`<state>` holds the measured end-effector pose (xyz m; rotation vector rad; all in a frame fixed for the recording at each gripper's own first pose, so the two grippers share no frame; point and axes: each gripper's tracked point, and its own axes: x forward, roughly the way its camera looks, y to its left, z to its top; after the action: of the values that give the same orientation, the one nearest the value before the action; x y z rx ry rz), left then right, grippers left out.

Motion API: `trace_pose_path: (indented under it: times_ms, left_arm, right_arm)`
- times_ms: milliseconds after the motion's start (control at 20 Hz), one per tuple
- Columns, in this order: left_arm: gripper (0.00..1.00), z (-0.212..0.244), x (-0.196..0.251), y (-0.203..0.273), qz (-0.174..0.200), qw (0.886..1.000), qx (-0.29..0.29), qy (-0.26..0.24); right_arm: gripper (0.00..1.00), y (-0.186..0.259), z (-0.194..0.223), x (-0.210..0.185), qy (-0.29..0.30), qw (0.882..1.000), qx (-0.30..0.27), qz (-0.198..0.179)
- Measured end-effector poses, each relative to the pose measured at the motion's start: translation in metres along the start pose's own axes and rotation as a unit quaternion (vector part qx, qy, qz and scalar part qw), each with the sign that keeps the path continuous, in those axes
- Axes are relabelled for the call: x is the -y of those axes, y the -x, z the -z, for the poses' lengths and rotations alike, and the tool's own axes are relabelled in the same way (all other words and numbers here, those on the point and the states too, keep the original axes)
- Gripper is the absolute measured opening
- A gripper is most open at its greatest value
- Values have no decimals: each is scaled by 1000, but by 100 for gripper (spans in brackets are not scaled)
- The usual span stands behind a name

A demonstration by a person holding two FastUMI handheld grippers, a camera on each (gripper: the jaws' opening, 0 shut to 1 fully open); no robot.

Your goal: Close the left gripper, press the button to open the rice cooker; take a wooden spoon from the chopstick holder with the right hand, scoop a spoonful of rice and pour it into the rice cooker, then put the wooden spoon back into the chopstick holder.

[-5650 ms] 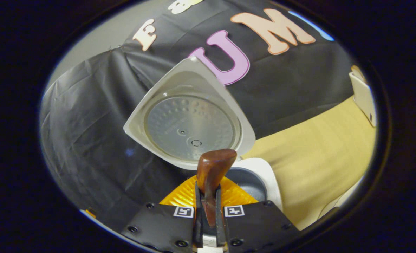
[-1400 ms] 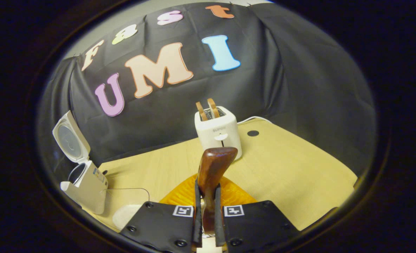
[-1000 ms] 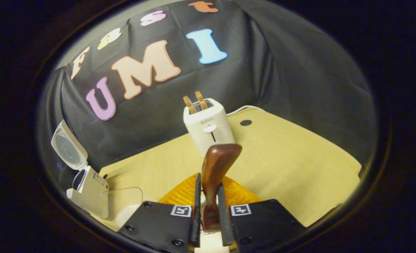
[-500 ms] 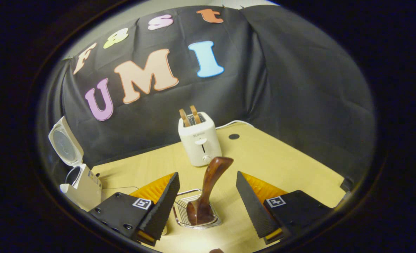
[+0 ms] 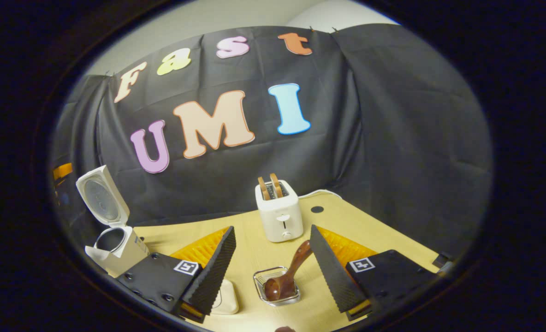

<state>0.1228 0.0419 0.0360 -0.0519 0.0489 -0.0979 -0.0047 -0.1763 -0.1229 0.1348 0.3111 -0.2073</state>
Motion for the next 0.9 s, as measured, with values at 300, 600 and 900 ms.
trace_pose_path:
  times_ms: [300,600,900]
  left_arm:
    - [94,-20,-26,-69,-15,1000,11,-24]
    - [93,-15,-33,-124,-29,999,3,-37]
    - [93,29,-40,-152,-44,997,-50,-31]
  right_arm:
    - [100,14,2,-29,59,998,6,-12]
    - [99,24,18,-29,65,998,-7,-3]
    - [99,31,17,-12,66,998,-7,16]
